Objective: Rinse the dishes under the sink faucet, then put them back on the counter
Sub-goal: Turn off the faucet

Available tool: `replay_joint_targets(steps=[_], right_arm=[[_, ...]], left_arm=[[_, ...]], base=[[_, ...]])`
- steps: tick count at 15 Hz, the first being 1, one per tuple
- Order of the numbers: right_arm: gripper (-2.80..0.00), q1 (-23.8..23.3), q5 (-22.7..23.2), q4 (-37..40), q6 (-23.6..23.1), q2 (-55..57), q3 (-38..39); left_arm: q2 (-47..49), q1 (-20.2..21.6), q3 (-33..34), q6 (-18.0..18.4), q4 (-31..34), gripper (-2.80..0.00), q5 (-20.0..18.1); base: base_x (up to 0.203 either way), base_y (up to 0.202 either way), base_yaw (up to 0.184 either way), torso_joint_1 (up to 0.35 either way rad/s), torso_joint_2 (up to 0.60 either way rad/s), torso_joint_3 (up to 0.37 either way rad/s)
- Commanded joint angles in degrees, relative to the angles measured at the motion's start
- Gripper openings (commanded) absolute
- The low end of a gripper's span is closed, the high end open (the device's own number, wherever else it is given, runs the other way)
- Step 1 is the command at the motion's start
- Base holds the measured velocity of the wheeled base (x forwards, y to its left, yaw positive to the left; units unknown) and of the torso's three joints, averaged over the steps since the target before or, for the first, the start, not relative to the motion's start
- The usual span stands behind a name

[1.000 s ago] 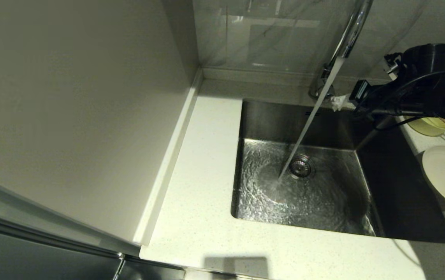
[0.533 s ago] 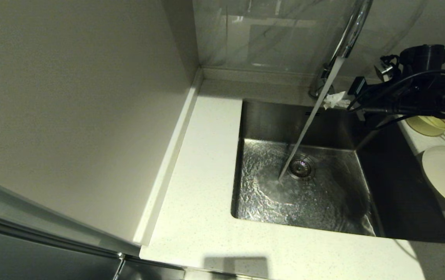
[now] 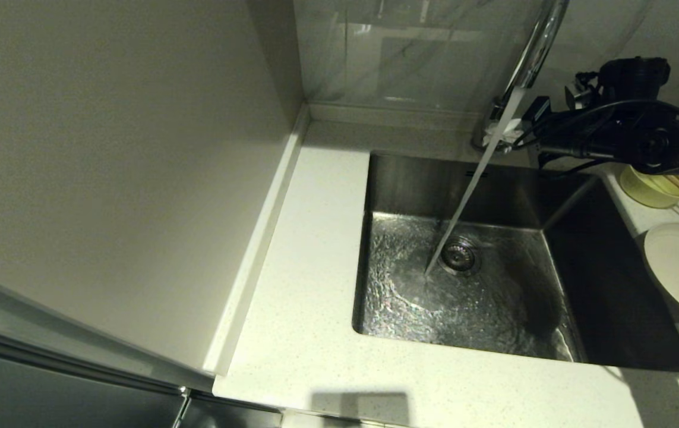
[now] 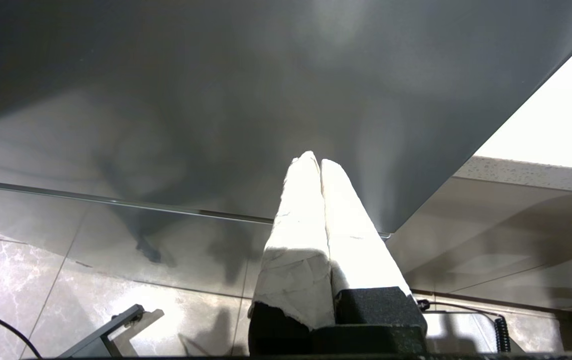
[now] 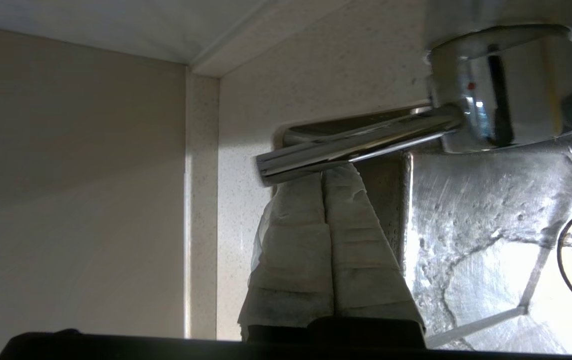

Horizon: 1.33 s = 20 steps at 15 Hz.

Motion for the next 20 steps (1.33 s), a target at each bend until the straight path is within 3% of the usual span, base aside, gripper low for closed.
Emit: replay_joint_targets(steps=[1, 4, 8, 20], right_arm=[[-2.8, 0.03, -0.06, -1.46, 0.86, 1.4, -0.14], [-2.8, -0.06, -0.28, -6.34, 7.14, 2.04, -0.14], [-2.8, -1.14, -1.06, -9.81, 11.59, 2.36, -0.19], [-2.8, -2.52, -2.74, -12.06, 13.67, 2.19, -0.19]], left_arm=[[-0.09, 0.0, 0.0, -0.04, -0.04, -2.8, 0.04], [-0.09, 0.0, 0.0, -0.04, -0.04, -2.8, 0.04], [-0.09, 0.0, 0.0, -0.04, -0.04, -2.8, 0.04], [-0.09, 0.0, 0.0, -0.04, -0.04, -2.8, 0.04]], base=[[0.0, 0.0, 0.0, 0.0, 0.0, 0.0], [0.0, 0.0, 0.0, 0.0, 0.0, 0.0], [0.0, 0.0, 0.0, 0.0, 0.0, 0.0], [0.0, 0.0, 0.0, 0.0, 0.0, 0.0]])
